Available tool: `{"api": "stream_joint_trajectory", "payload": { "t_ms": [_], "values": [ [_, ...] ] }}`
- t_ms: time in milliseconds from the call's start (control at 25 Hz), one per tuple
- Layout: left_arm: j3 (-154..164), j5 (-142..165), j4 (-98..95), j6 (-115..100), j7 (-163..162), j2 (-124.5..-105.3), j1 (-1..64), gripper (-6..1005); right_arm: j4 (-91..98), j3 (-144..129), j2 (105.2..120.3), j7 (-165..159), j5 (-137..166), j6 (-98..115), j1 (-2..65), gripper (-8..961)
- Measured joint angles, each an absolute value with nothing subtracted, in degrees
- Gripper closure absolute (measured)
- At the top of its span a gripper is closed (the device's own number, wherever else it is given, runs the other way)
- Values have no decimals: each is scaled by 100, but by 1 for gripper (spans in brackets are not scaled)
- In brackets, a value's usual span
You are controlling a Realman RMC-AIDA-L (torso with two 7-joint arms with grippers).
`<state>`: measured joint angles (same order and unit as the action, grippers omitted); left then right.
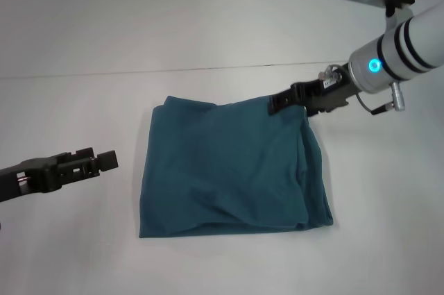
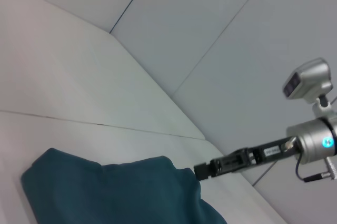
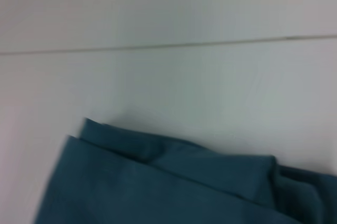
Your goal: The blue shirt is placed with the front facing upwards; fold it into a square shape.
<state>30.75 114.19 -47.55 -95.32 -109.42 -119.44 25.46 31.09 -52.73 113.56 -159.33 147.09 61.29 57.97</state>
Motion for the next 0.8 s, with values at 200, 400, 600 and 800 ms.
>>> {"api": "stream_joint_trajectory", "payload": {
  "t_ms": [200,400,600,800],
  "values": [
    [2968,11409,-4766,-9528,-10941,-11944,2536,52,3837,-5264,11336,-15719,13912,6972,5553,7],
    [2836,11385,-4763,-9526,-10934,-11944,2512,52,3837,-5260,11247,-15531,12974,7910,5341,7],
    [2479,11373,-4749,-9468,-10985,-11931,2505,53,3413,-5292,11417,-15366,12773,8312,5199,7],
    [2285,11372,-4741,-9463,-10996,-11930,2504,53,3105,-5348,11486,-15291,12792,8343,5221,7]
  ]
}}
